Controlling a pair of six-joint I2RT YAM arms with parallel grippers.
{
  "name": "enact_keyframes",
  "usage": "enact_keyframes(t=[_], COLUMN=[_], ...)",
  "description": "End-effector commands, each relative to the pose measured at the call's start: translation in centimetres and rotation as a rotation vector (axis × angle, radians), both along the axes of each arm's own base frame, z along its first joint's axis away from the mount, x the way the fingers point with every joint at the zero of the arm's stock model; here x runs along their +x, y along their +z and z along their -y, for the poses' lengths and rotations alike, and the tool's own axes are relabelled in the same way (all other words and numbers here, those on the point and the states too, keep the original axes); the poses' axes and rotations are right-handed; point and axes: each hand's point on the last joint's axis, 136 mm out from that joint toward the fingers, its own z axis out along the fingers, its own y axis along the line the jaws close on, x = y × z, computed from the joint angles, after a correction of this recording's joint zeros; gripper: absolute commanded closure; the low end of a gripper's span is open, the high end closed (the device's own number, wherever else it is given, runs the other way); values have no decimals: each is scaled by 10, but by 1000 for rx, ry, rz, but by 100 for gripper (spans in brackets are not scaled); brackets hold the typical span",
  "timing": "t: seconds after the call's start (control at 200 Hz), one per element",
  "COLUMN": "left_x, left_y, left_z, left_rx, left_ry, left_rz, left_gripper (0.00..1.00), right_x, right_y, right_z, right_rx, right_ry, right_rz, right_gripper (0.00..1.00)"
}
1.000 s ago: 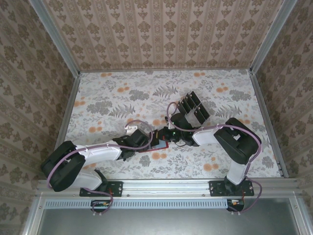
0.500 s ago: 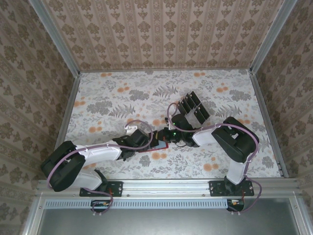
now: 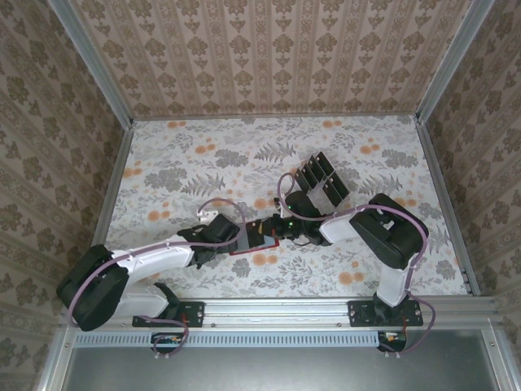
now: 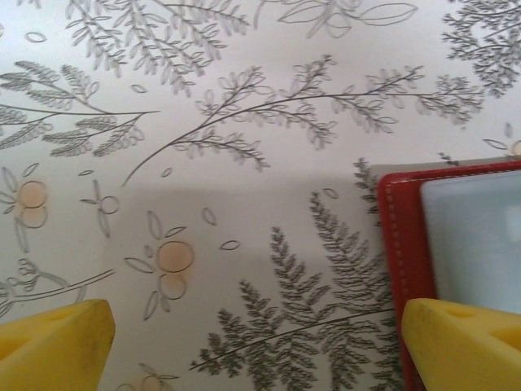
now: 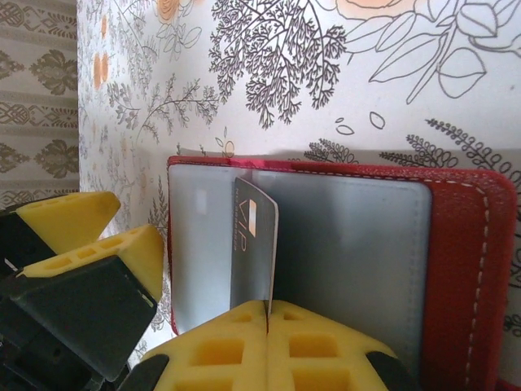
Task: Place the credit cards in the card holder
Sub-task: Insert the credit card into the card slot.
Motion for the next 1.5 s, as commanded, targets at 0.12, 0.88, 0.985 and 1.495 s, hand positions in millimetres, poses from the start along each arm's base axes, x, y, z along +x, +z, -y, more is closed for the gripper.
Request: enact_keyframes(t=[0.12,0.88,0.985,1.495], left_x=[-14,-21,-22,-17], left_y=[-14,-33,-34,-20], left_z=[-22,-21,-22,-16], left_rx=[59,46,48,20], left_ry=[45,45,43,22], left_rz=[-55,-87,-89,-62], left_gripper=[0,1,1,0], right_x=[-11,-17,-19,-21], right_y=[-30,-33,-35,-36], right_z=[10,-4,-7,1], right_rx=[-57,-37,-45,-133], right_ry=[-4,42,48,27], right_rz=[-86,-136,-140,-151], right_gripper=[100,100,100,96])
